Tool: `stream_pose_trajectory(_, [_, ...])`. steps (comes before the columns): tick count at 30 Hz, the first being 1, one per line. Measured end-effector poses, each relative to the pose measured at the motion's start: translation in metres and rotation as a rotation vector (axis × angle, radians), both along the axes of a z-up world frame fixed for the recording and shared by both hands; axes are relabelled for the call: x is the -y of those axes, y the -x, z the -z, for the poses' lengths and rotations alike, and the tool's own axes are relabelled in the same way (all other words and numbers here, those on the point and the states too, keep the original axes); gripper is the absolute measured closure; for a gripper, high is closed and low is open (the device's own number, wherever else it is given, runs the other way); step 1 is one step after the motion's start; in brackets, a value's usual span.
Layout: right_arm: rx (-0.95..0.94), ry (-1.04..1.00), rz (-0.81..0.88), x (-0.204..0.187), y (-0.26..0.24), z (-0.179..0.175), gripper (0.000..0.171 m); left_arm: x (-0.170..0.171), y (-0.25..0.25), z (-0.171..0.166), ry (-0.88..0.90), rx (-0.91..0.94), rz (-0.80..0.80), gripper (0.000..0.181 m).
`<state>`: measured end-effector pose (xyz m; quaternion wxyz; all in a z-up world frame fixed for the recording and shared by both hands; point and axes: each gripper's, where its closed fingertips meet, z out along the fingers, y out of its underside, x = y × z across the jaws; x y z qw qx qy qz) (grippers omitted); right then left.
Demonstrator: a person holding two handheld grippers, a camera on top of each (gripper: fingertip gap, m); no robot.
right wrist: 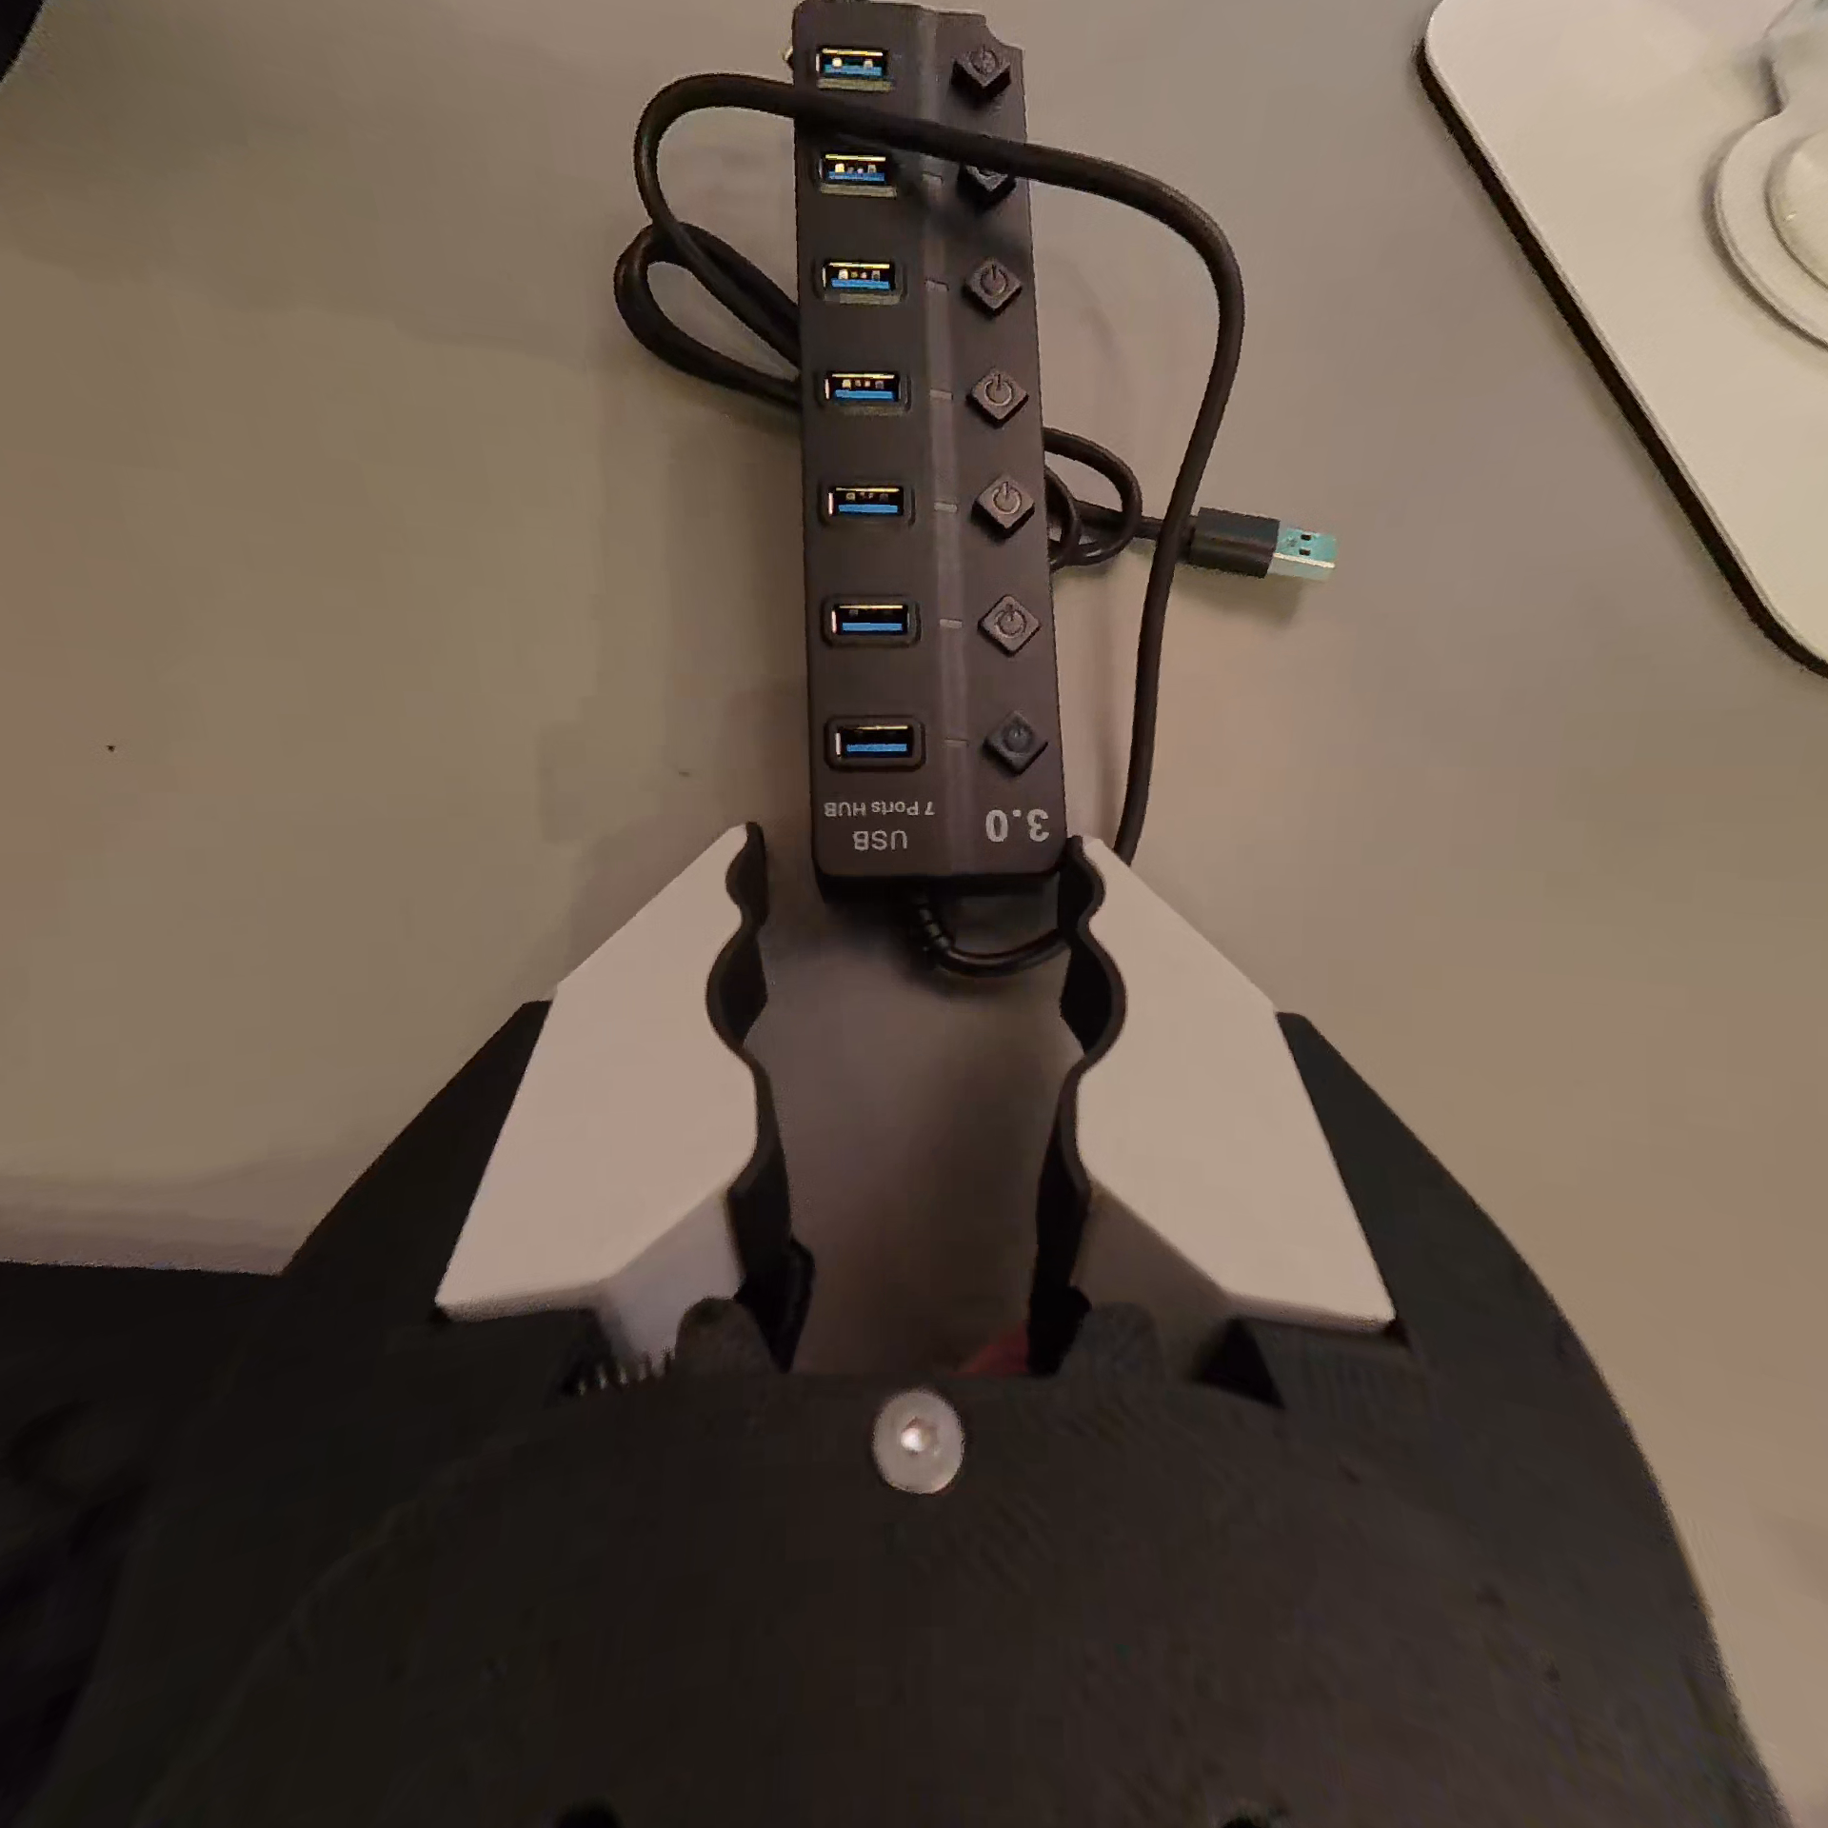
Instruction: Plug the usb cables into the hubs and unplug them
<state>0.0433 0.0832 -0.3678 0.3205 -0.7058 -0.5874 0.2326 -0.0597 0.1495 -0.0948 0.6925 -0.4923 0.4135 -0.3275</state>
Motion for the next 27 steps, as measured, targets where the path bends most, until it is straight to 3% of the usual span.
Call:
stream_pose_trajectory(2, [-0.003,0.016,-0.015,0.000,0.004,0.000,0.105,0.000,-0.002,0.001,0.001,-0.003,0.002,0.168])
stream_pose_trajectory(11, [0.003,0.003,-0.047,-0.016,0.028,0.000,0.099,0.000,-0.005,0.004,0.005,-0.012,0.008,0.168])
stream_pose_trajectory(17, [0.027,-0.022,-0.149,-0.026,0.041,-0.001,0.110,0.000,-0.006,0.005,0.006,-0.014,0.012,0.168])
stream_pose_trajectory(21, [0.162,-0.060,-0.245,-0.028,0.036,-0.003,0.122,0.000,-0.005,0.004,0.004,-0.013,0.009,0.168])
stream_pose_trajectory(27, [0.086,-0.009,-0.316,-0.017,0.049,-0.028,0.115,-0.002,-0.001,0.003,0.006,-0.007,0.004,0.168])
